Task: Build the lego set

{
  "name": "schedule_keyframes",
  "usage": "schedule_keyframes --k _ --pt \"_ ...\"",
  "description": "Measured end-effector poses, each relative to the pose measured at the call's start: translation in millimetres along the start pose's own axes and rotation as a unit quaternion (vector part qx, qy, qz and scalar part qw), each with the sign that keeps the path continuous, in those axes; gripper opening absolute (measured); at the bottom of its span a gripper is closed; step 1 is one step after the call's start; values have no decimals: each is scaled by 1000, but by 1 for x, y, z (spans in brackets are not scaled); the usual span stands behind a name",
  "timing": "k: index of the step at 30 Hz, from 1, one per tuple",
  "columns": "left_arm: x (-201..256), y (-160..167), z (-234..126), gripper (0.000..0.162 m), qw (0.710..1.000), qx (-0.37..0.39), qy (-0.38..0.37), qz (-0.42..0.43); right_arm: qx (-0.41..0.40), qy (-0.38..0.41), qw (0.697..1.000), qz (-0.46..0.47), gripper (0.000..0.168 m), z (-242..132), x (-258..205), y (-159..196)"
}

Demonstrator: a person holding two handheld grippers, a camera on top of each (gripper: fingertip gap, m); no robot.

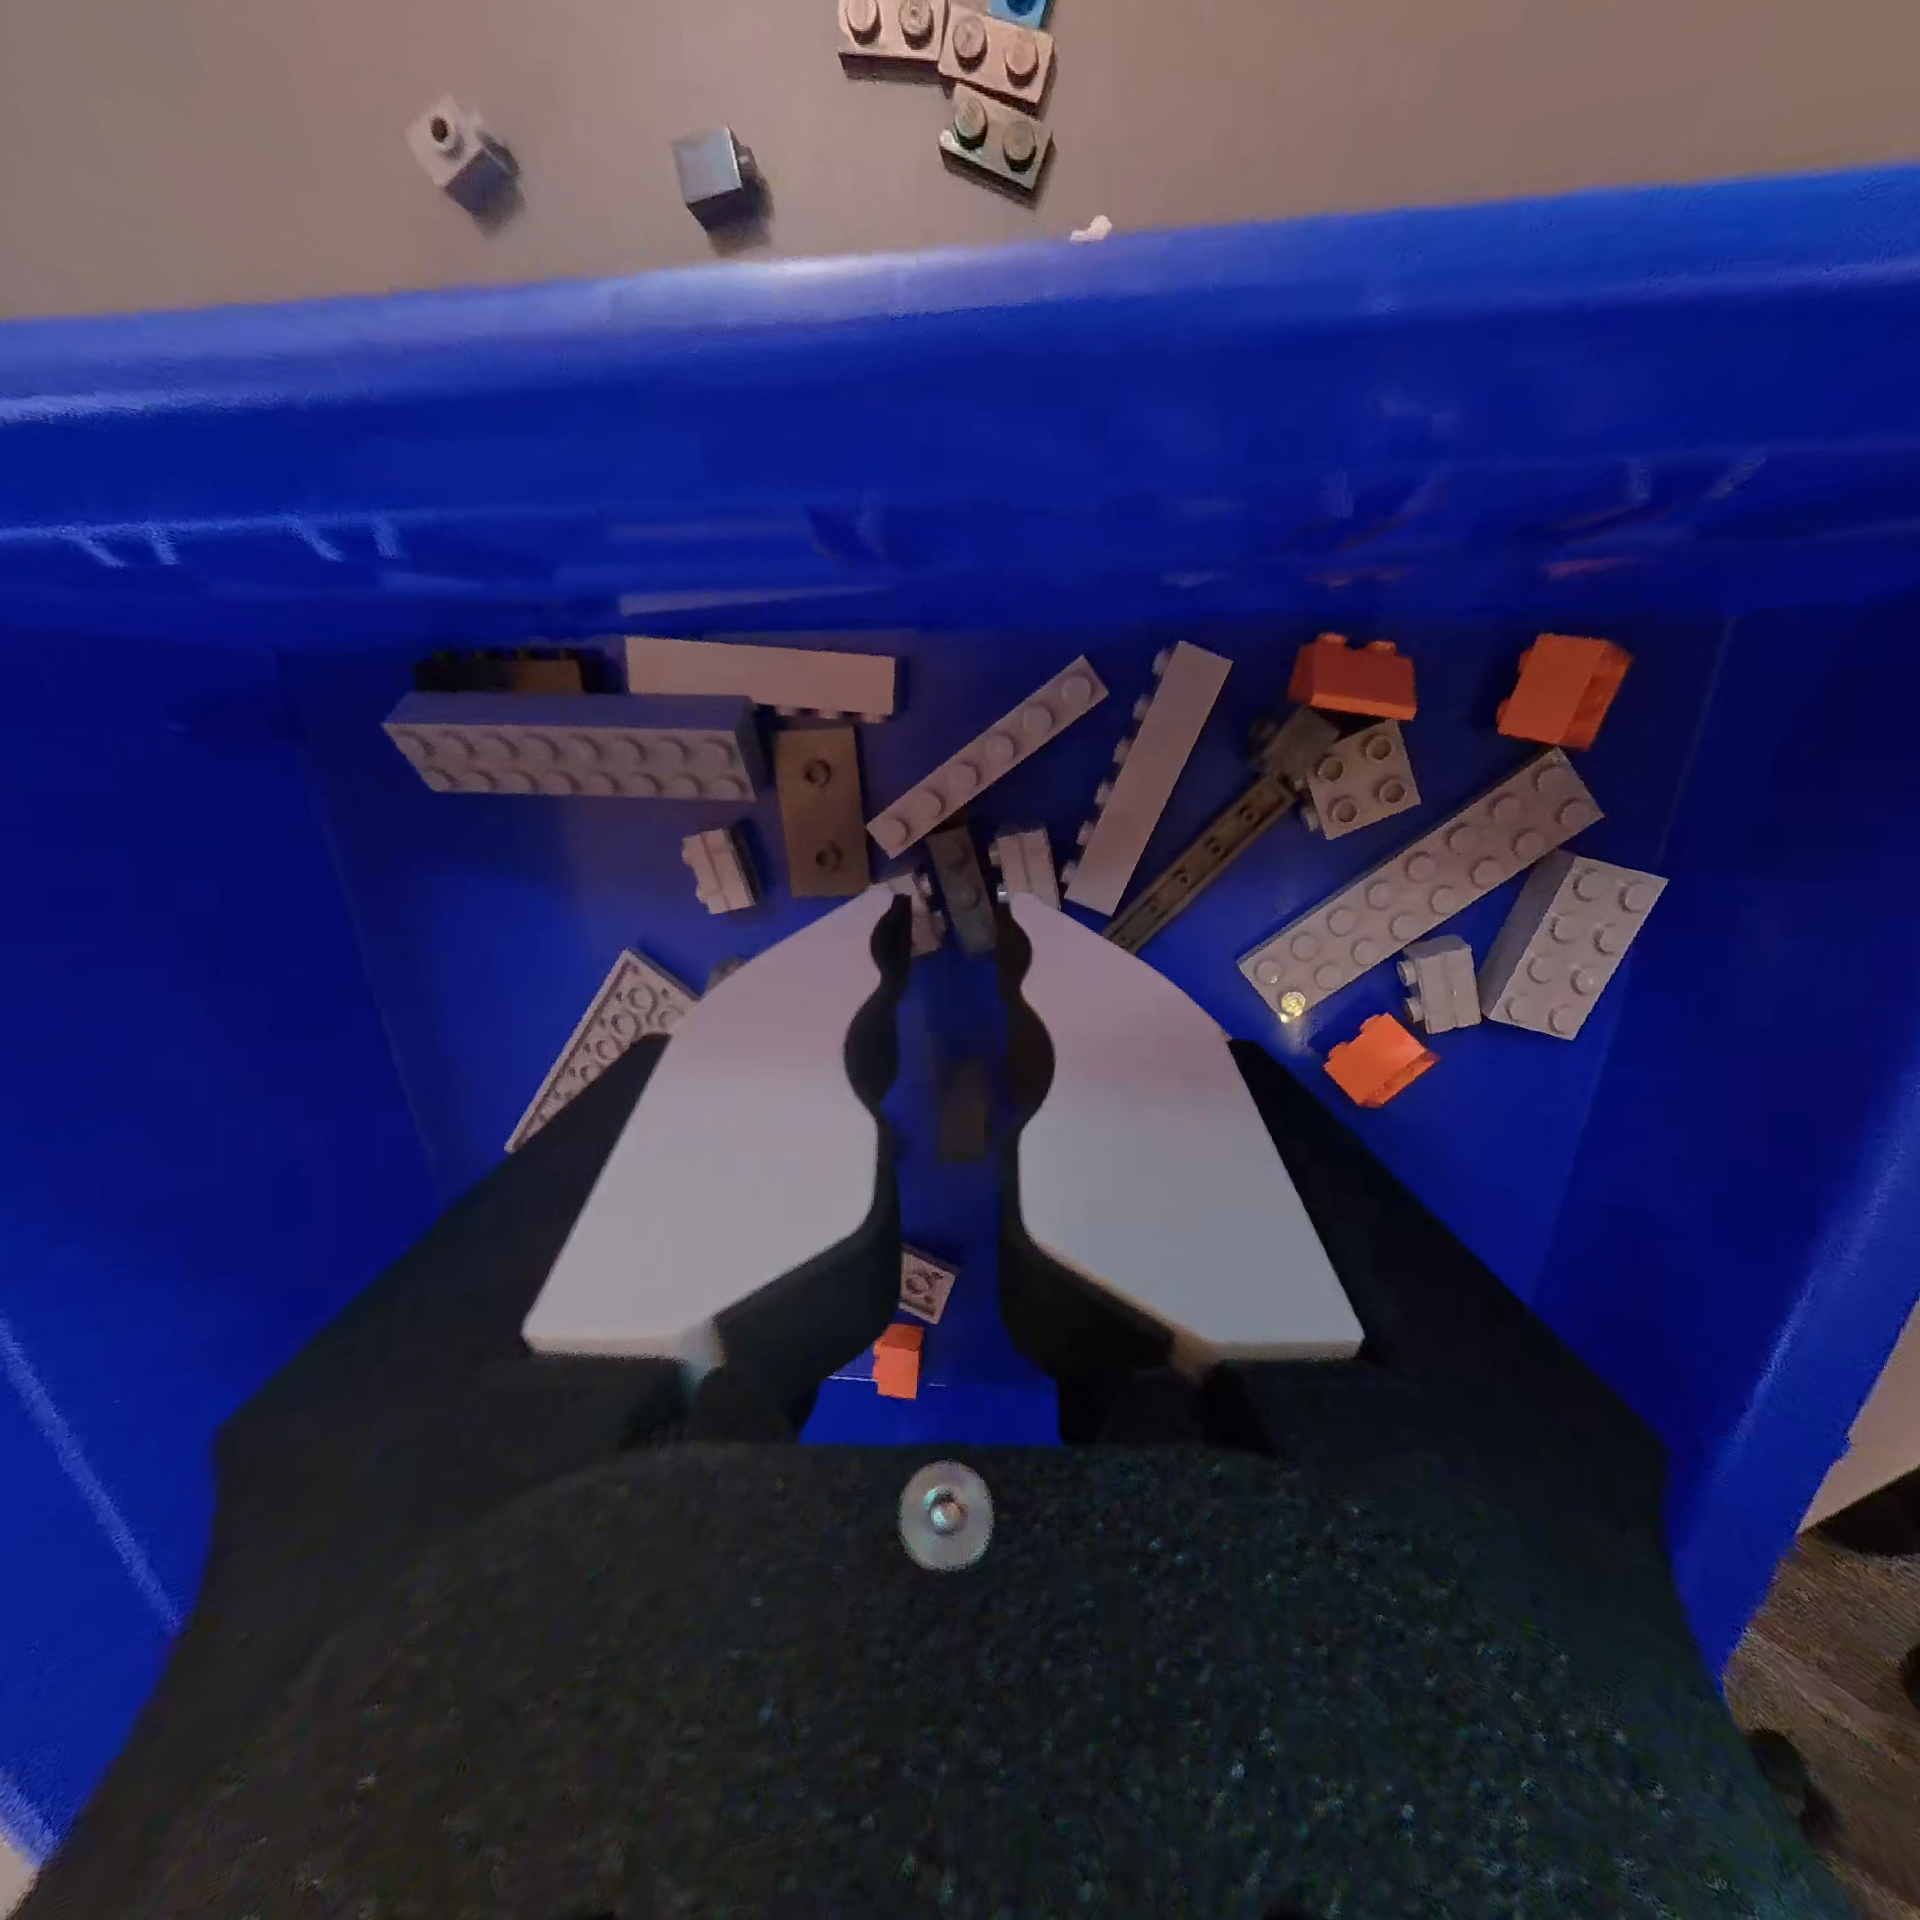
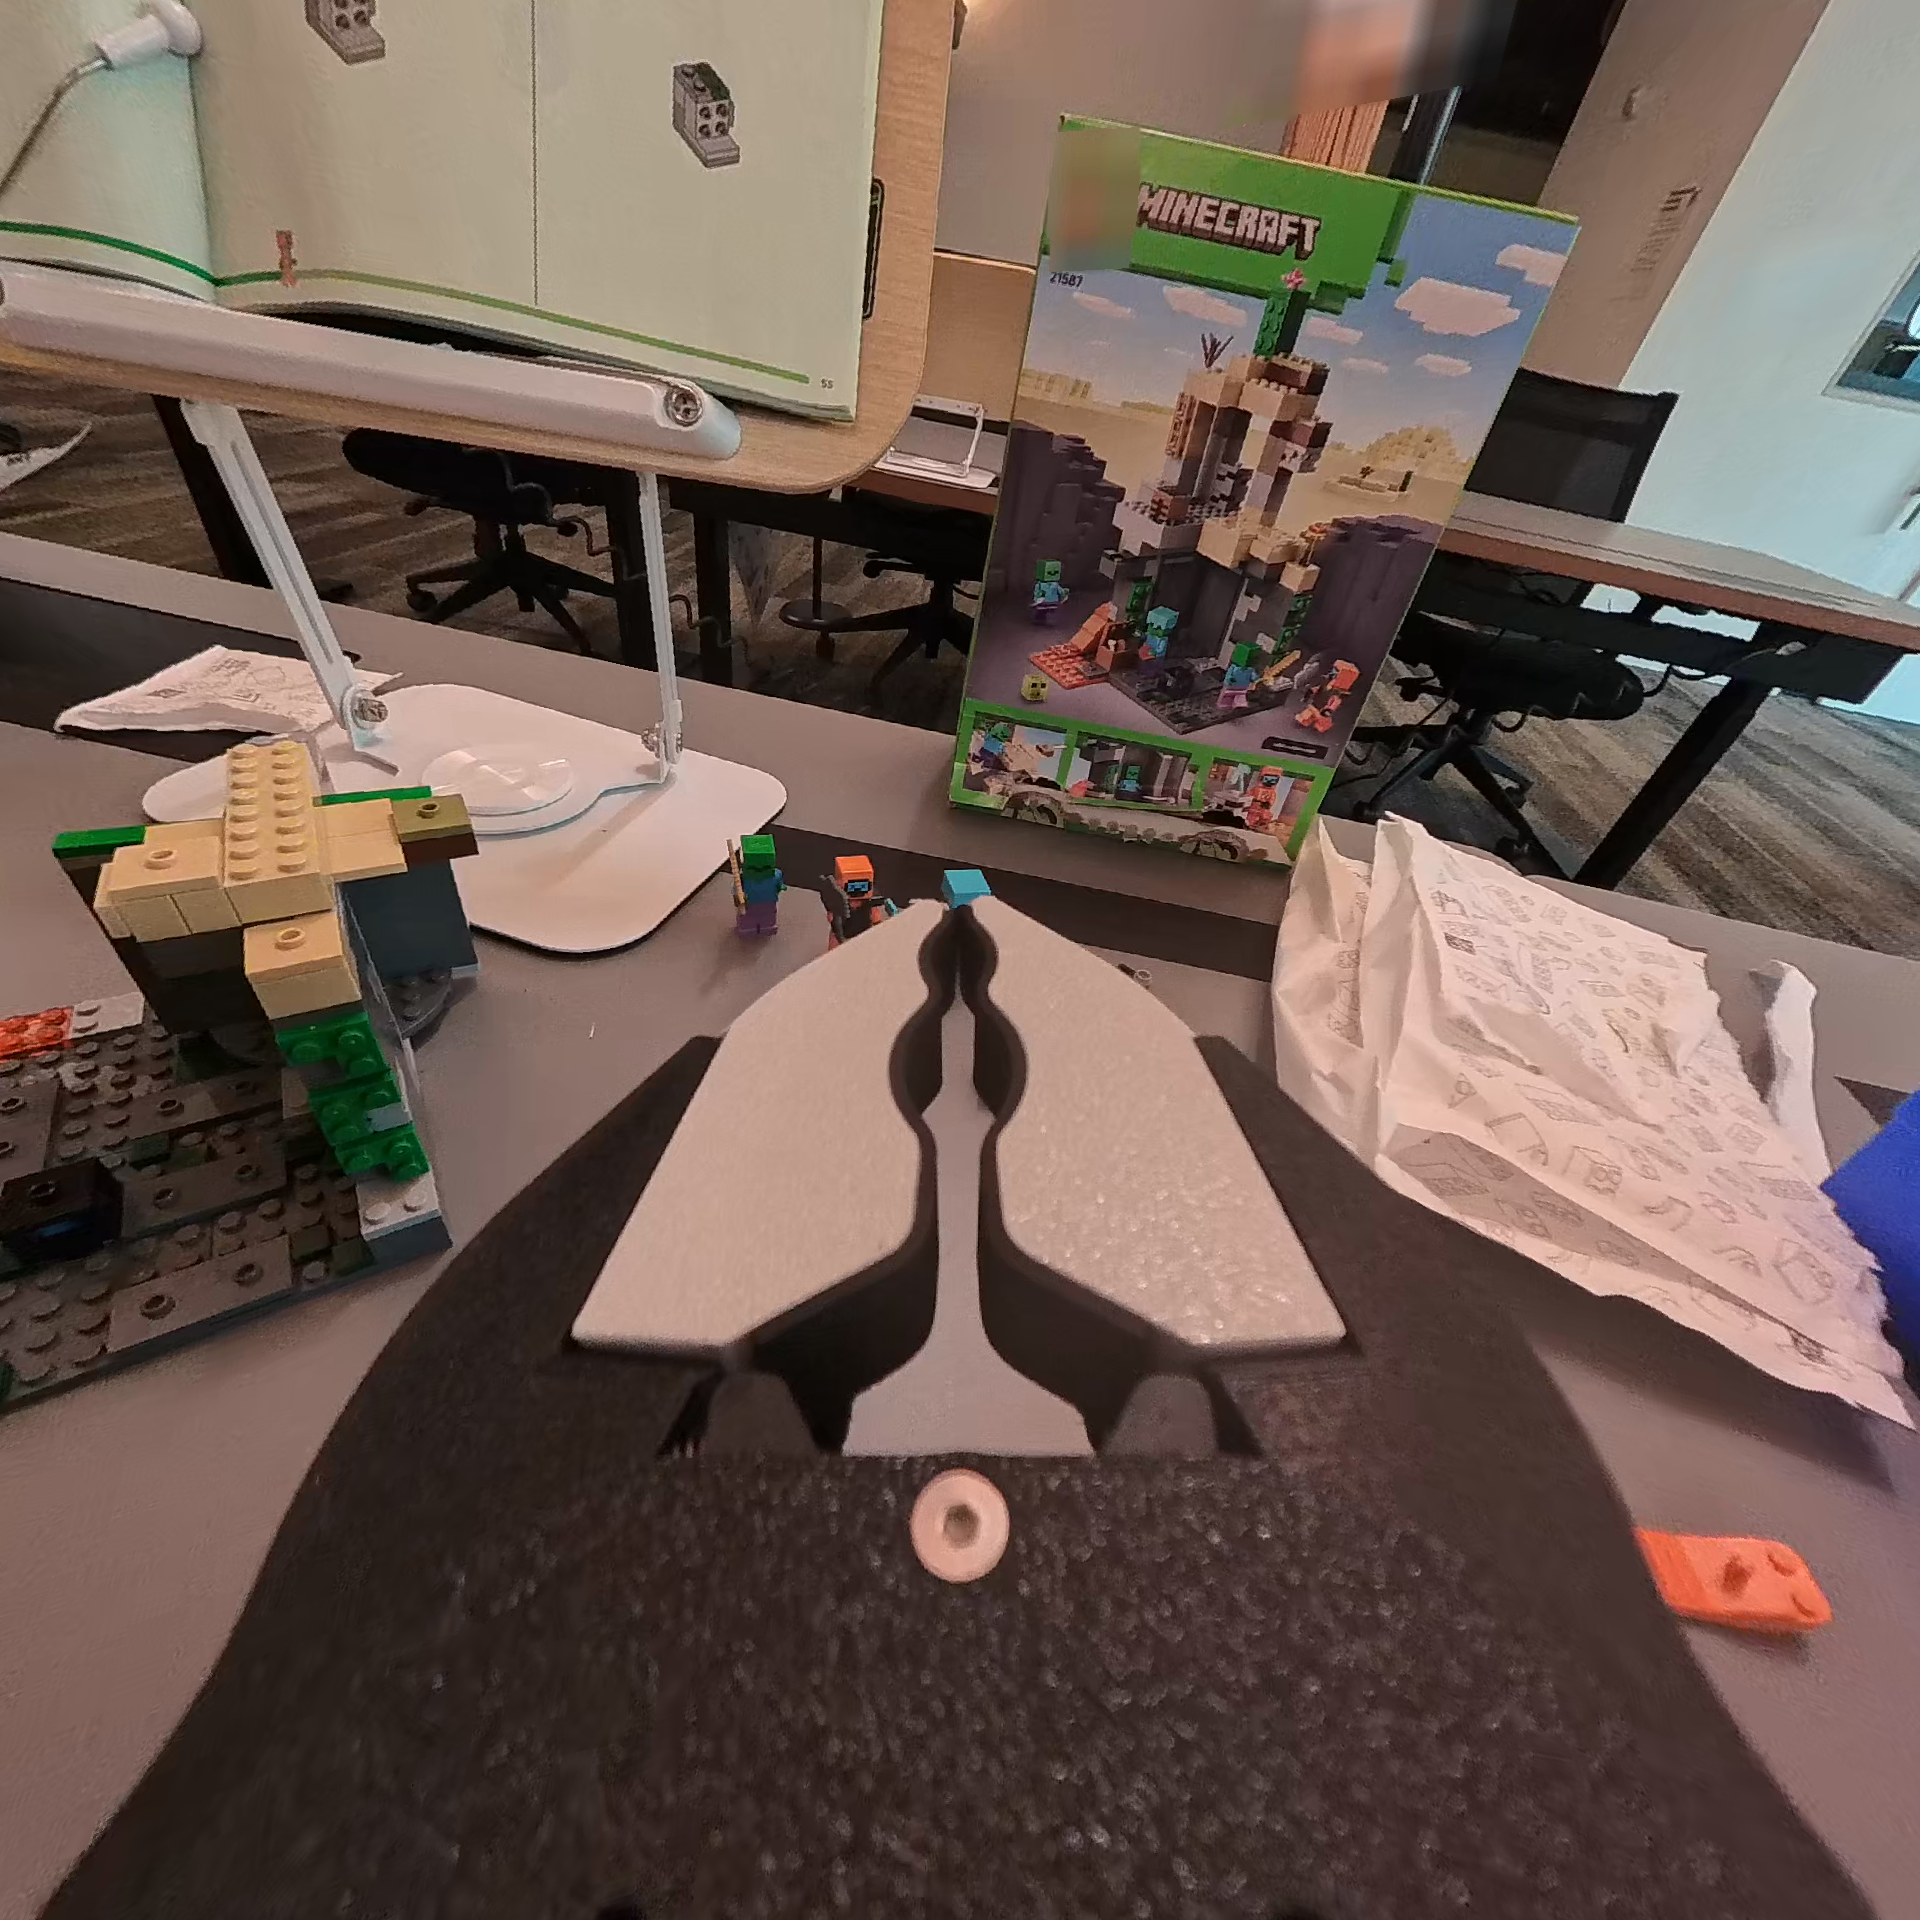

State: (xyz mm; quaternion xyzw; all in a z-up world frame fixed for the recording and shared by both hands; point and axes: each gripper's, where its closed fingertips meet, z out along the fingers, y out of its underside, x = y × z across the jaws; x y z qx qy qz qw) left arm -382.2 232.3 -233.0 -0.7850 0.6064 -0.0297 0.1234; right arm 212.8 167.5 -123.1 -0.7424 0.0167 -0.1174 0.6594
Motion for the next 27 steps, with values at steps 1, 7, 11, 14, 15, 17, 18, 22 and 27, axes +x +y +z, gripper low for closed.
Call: schedule_keyframes --k 1,7,11,14,15,17,18,22,27 --pt "1 1 1 16 1000 -4 4 -1 0 0 1000 0 0 0 0 0" --pt "1 5 6 10 1000 -14 11 -8 -1 -2 1000 2 0 0 0 1" --pt "0 6 7 9 1000 -17 10 -14 0 -5 1000 1 0 0 -1 0" --pt "-1 7 6 8 1000 -29 -6 -8 2 -6 1000 3 0 -1 -1 -2" --pt "-1 7 5 8 999 -32 -12 -6 3 -6 1000 4 0 -1 -1 -2" --pt "-3 6 -4 8 999 -23 -26 -7 6 -6 1000 7 0 -2 0 -4" --pt "-5 4 -11 8 999 -16 -33 -12 8 -6 1000 8 0 -3 1 -5" --pt "-10 -4 -50 7 997 6 -73 -25 15 -11 1000 16 0 -4 1 -10" --pt "13 -62 -99 8 991 85 -104 -12 27 -21 999 22 0 -7 -2 -17"
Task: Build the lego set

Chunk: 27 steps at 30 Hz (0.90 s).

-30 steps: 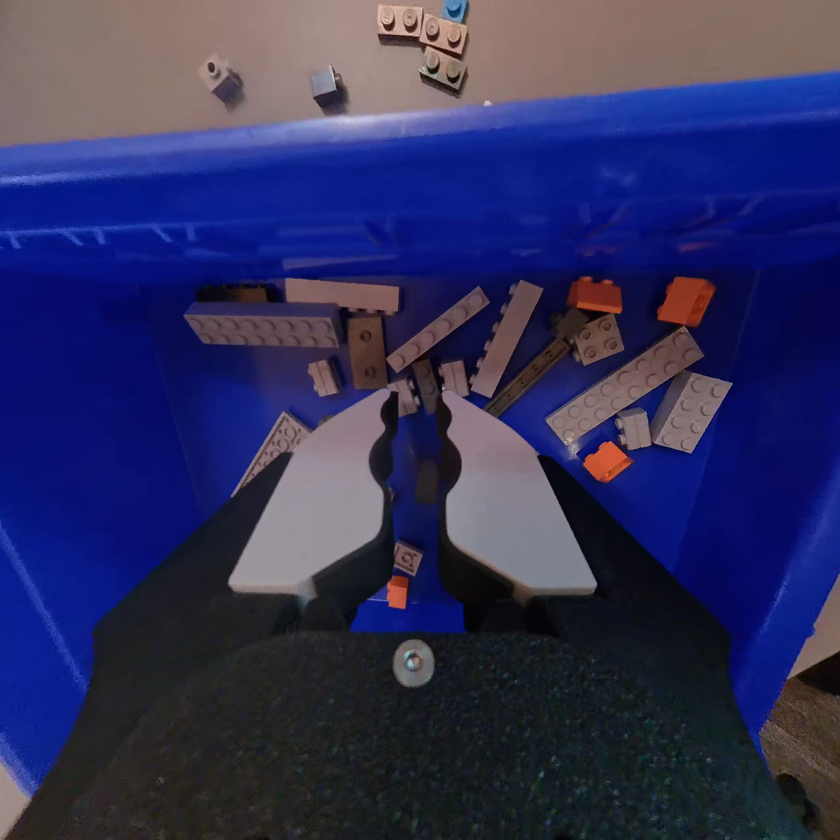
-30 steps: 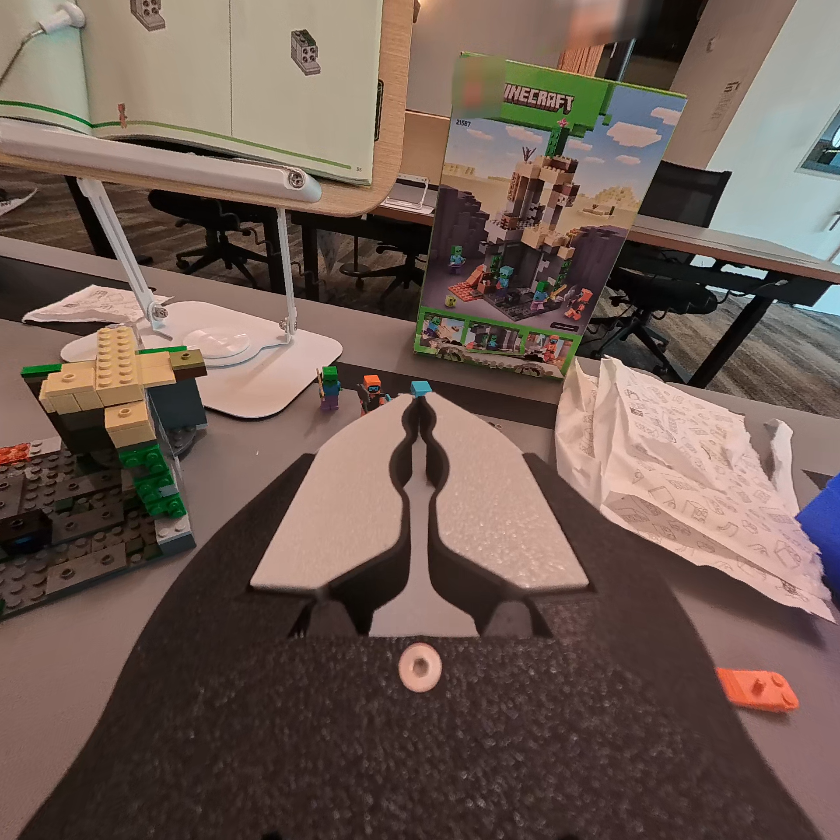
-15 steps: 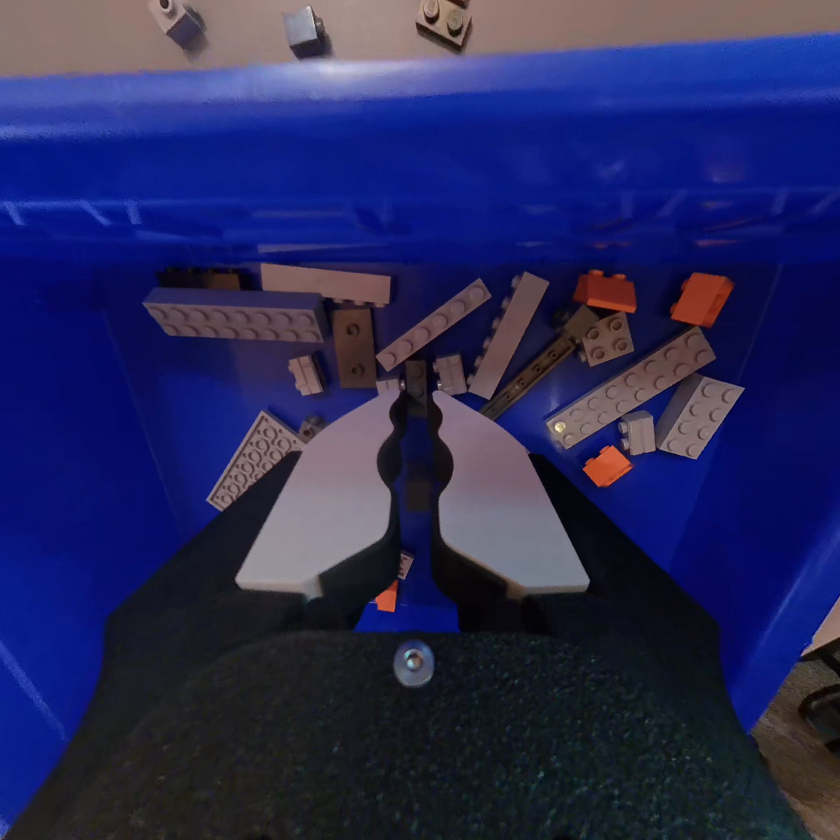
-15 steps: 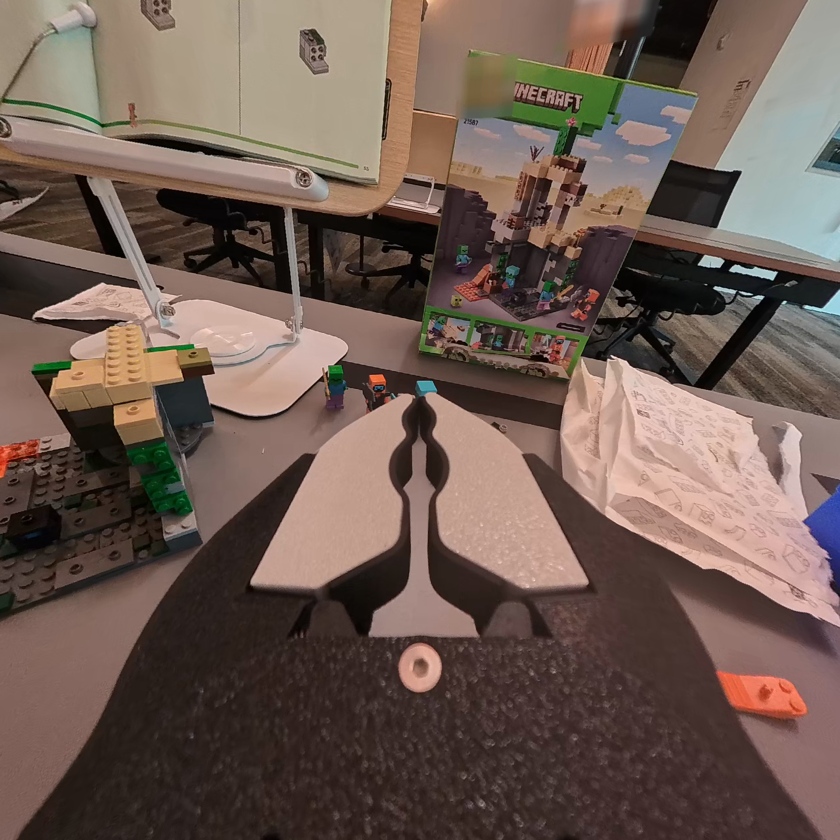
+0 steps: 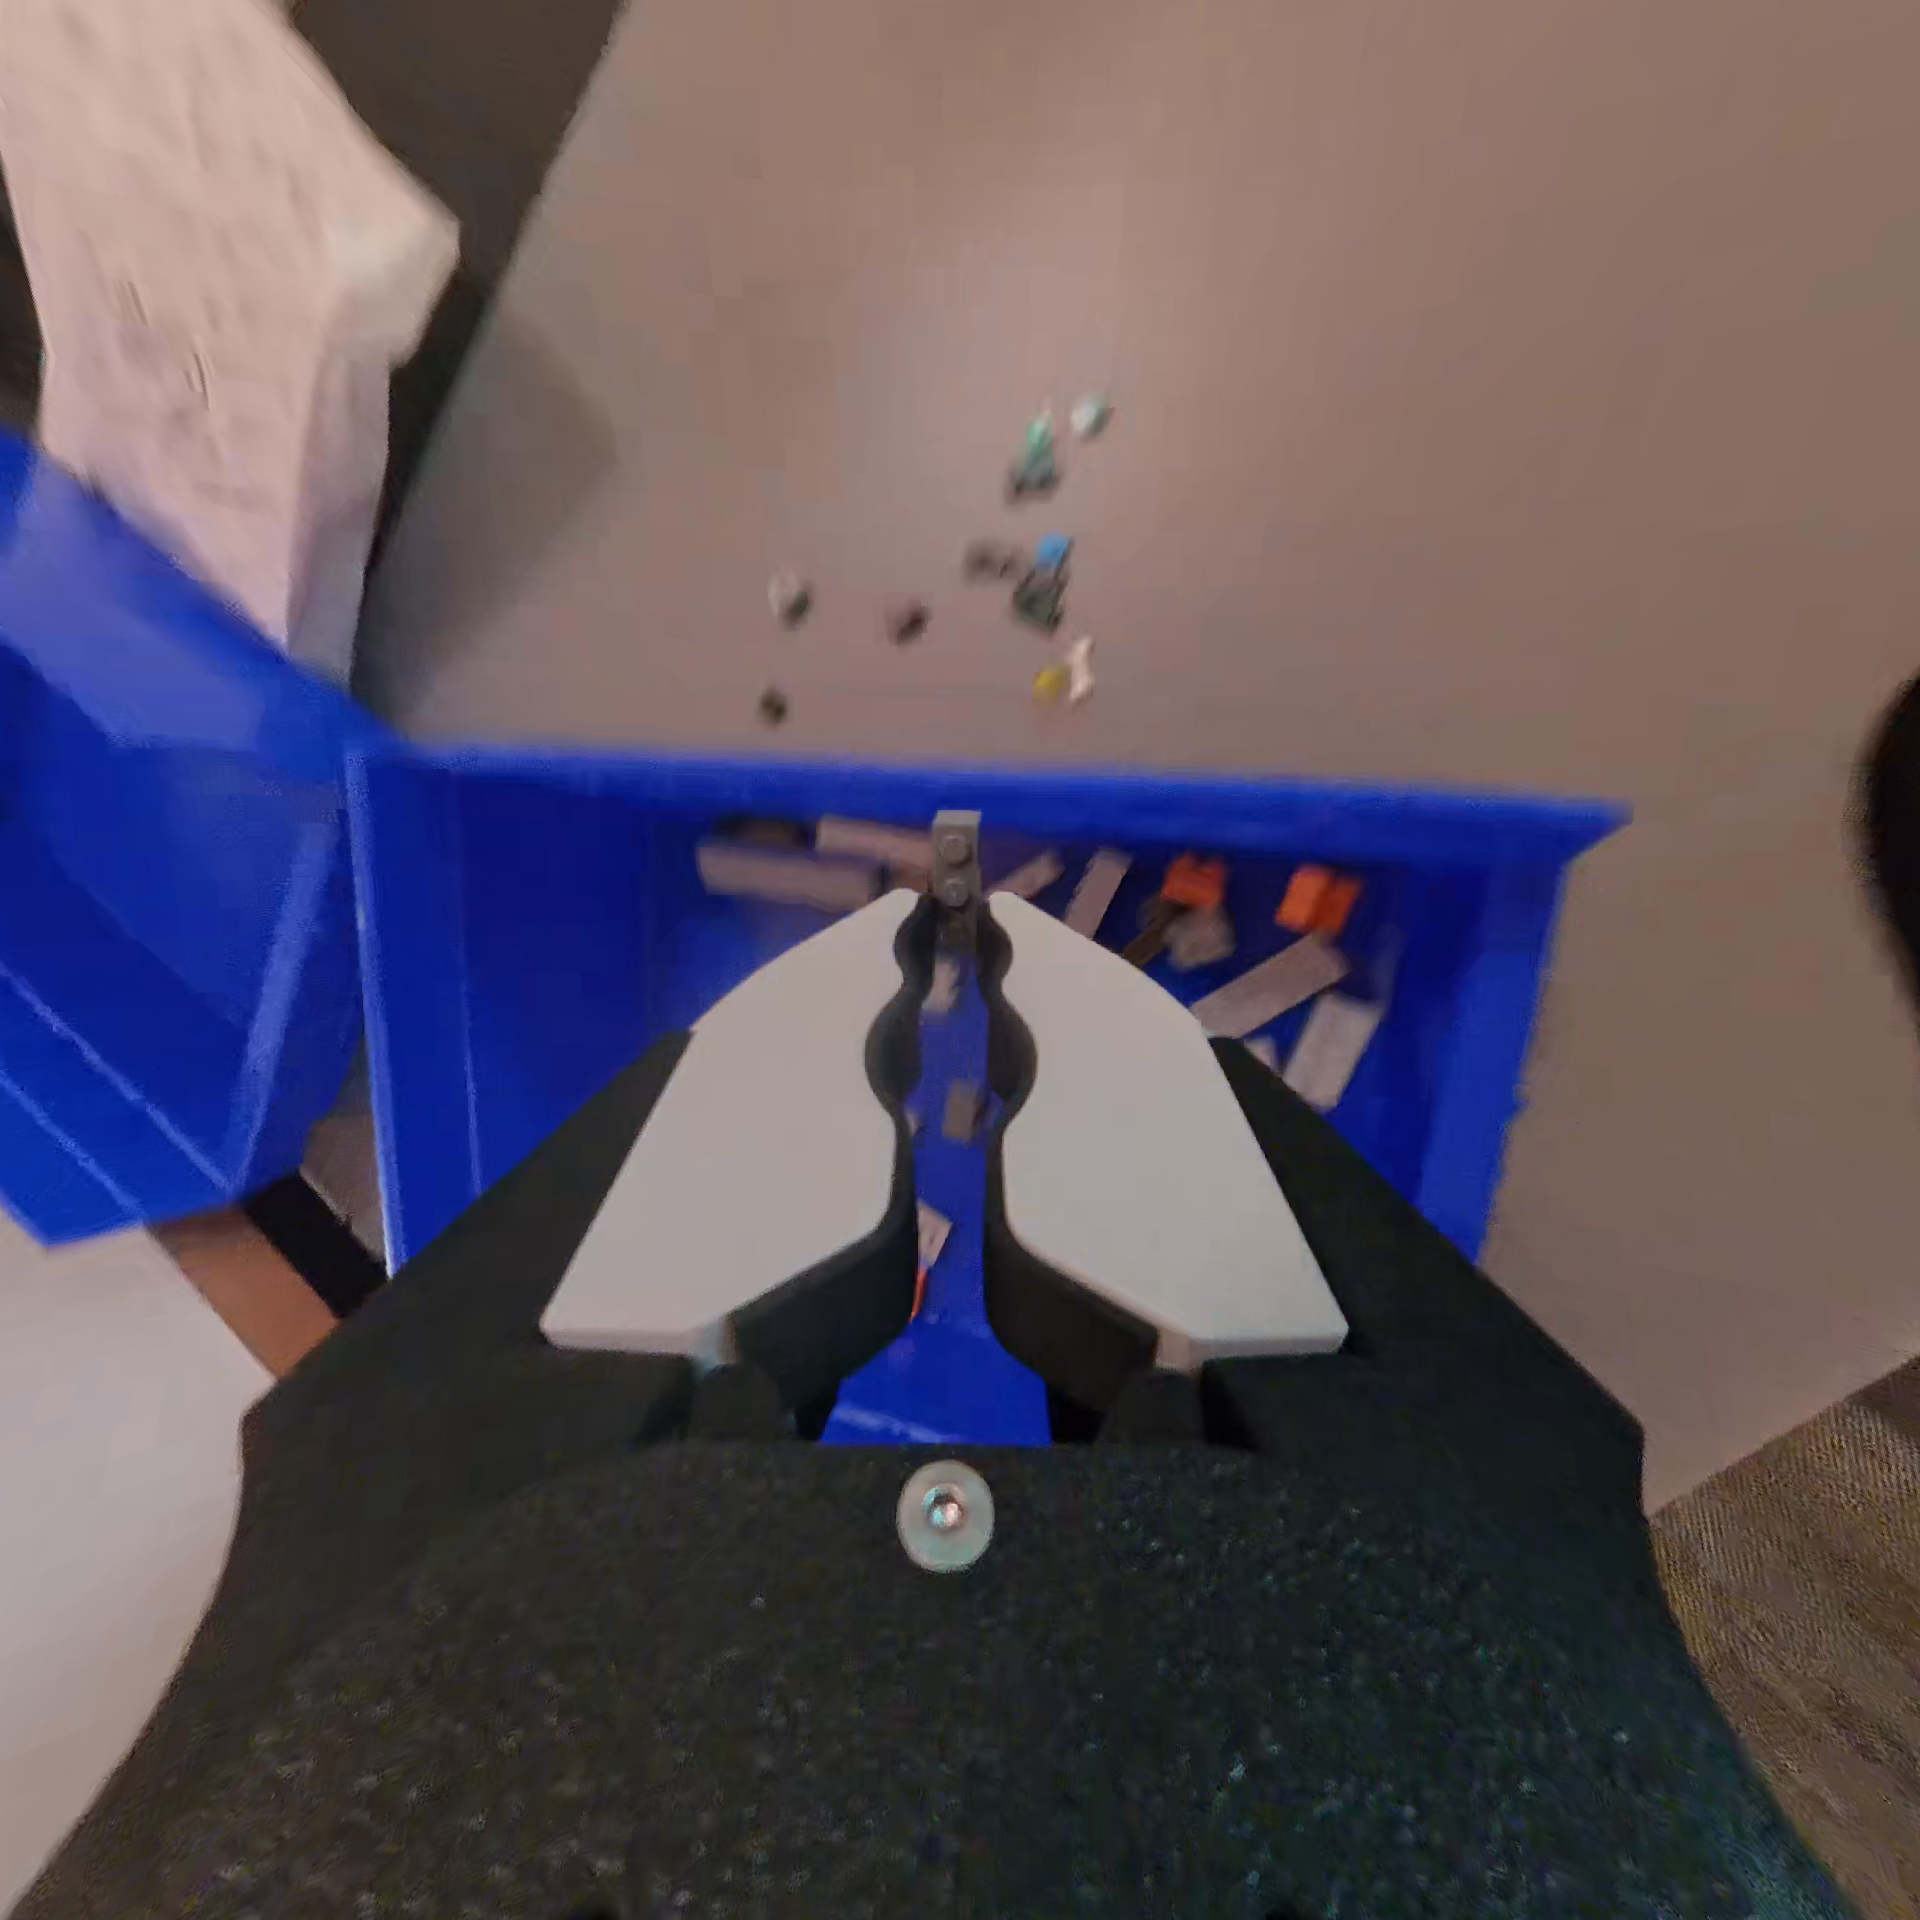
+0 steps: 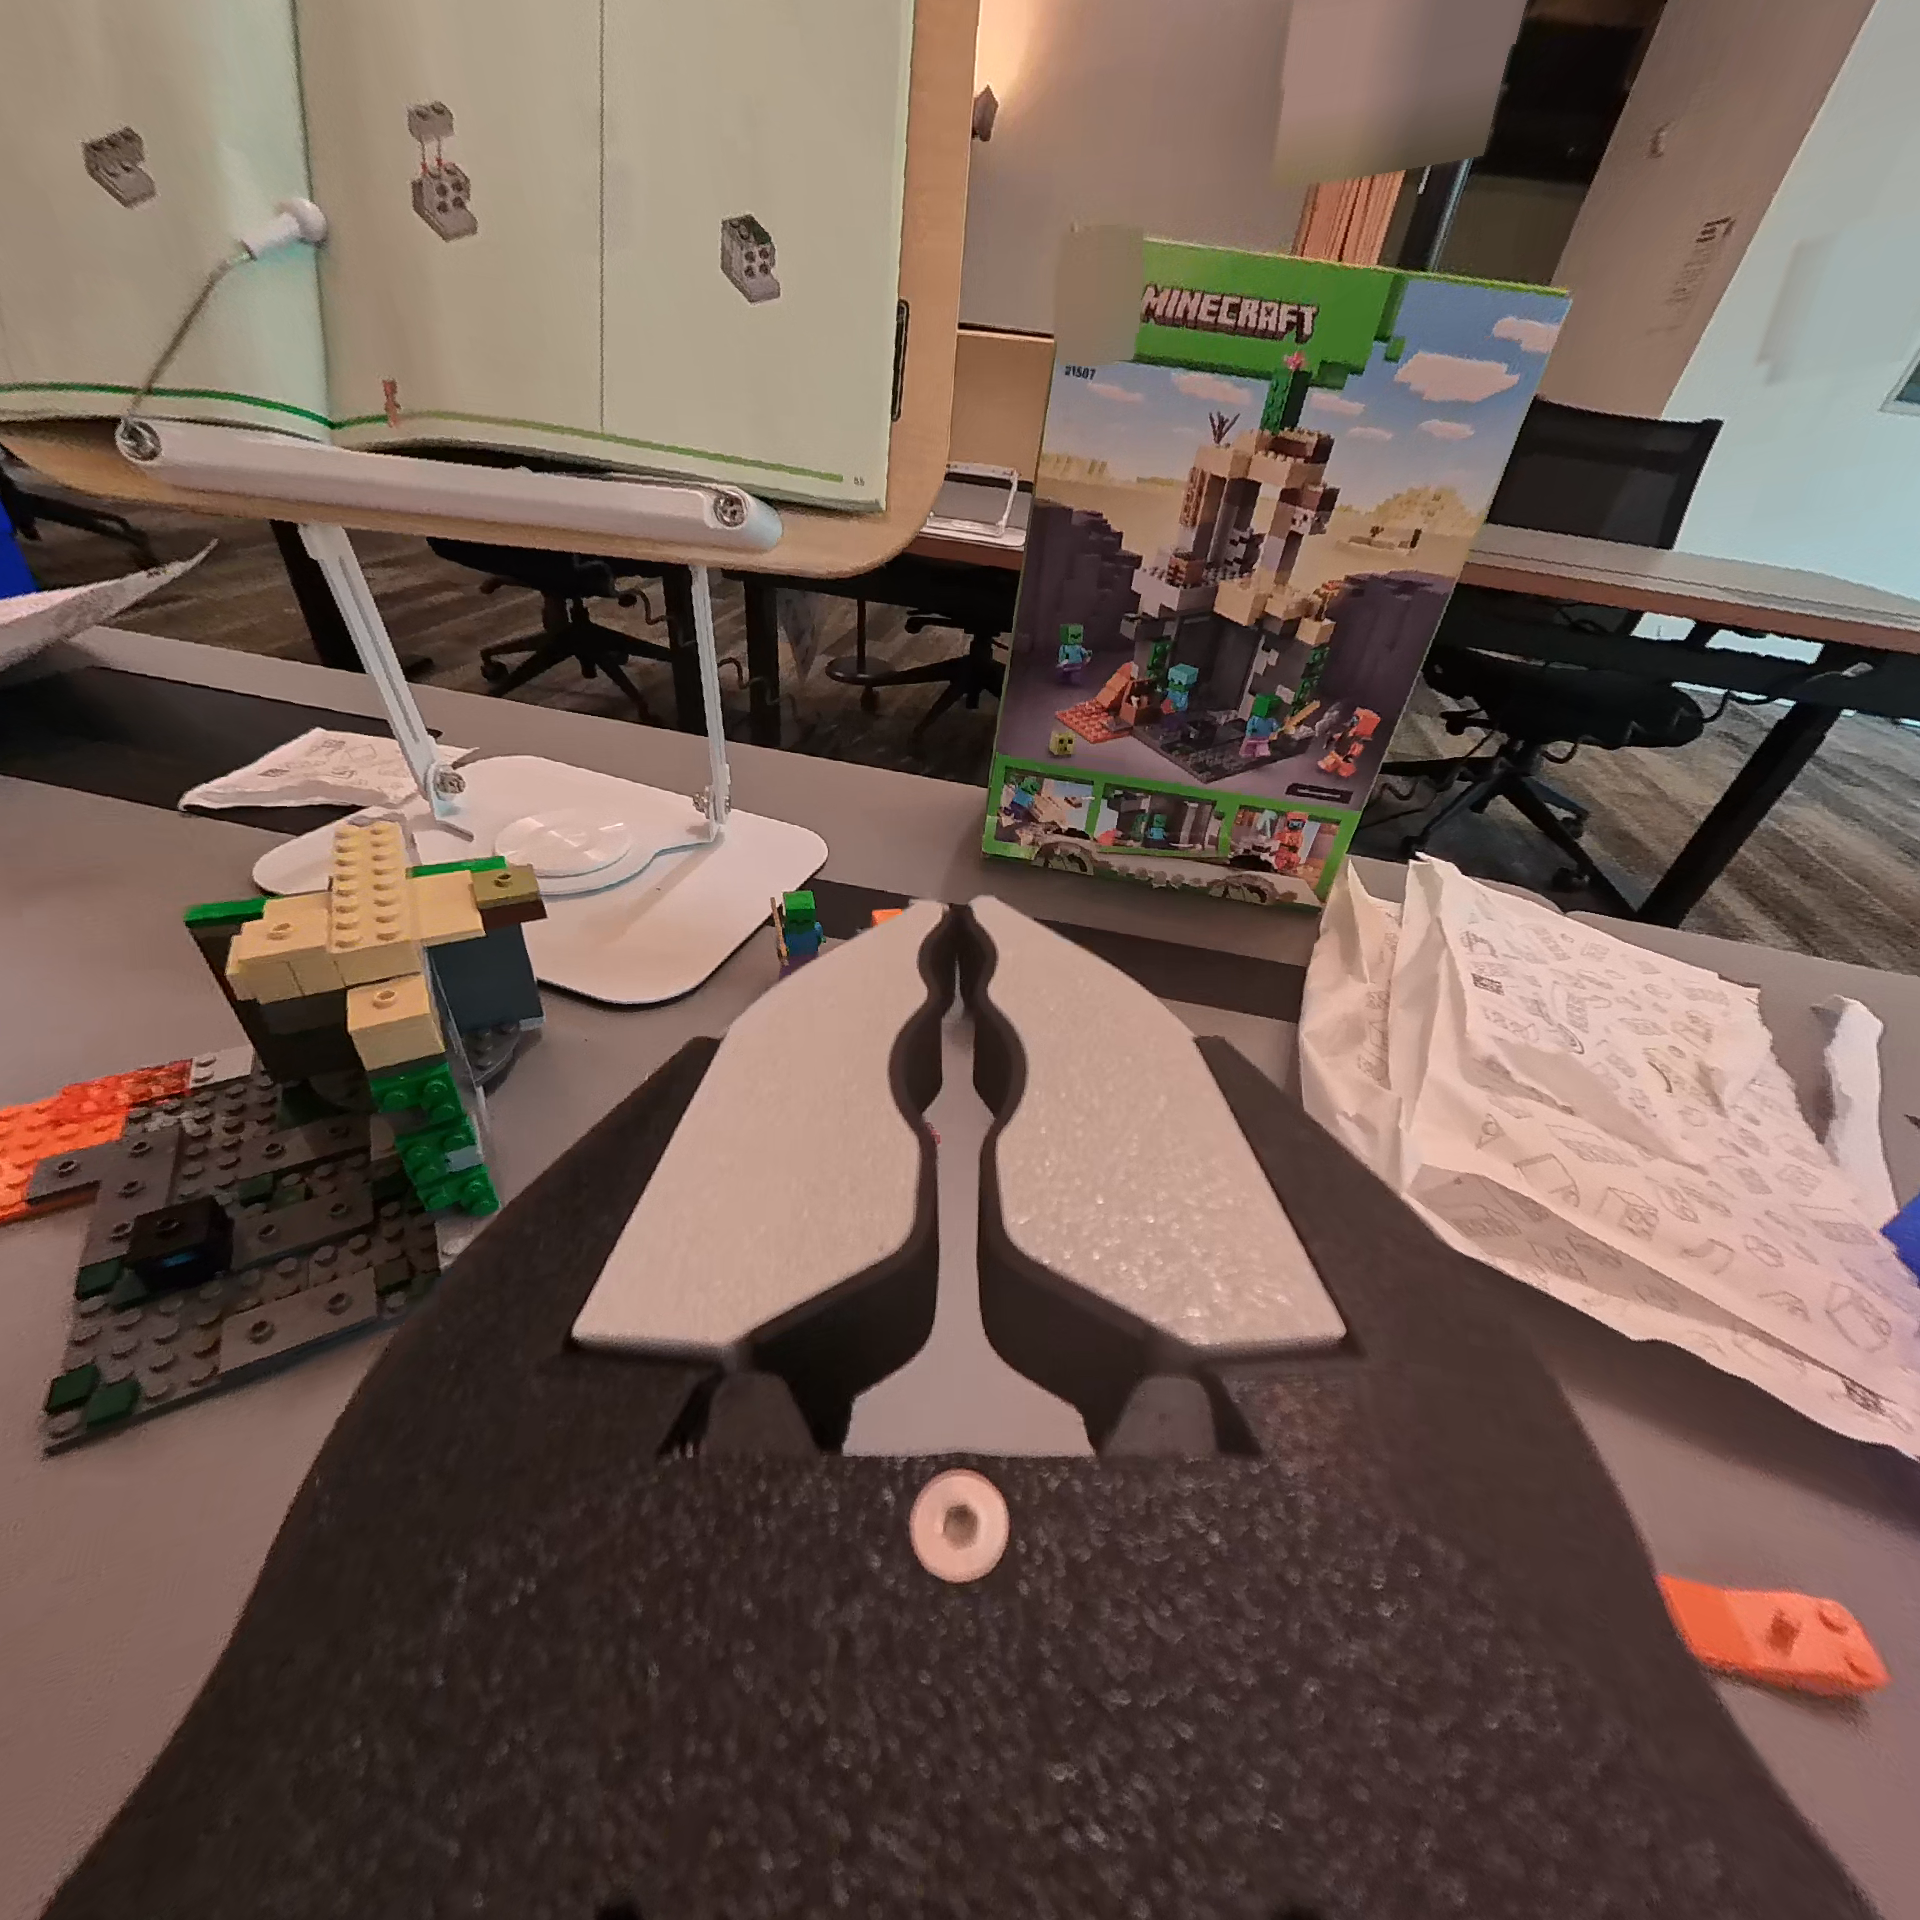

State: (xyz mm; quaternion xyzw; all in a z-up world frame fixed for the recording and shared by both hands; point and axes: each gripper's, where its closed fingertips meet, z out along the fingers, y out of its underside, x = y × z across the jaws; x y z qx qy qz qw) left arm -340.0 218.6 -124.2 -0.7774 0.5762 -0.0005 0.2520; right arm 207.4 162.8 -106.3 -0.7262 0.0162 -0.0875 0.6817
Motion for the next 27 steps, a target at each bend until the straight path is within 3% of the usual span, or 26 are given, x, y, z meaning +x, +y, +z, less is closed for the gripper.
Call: schedule_keyframes --k 5,10,18,27 --pt "83 -93 -5 7 992 70 51 89 6 -4 1000 2 0 -2 0 -1" --pt "178 -153 39 7 971 73 133 187 11 -8 1000 -6 0 -3 -2 -3" --pt "252 -202 109 7 949 55 207 233 16 -20 998 -51 0 -3 -13 -5" --pt "265 -207 145 8 944 14 204 259 23 -39 998 -49 0 -5 -22 -9"
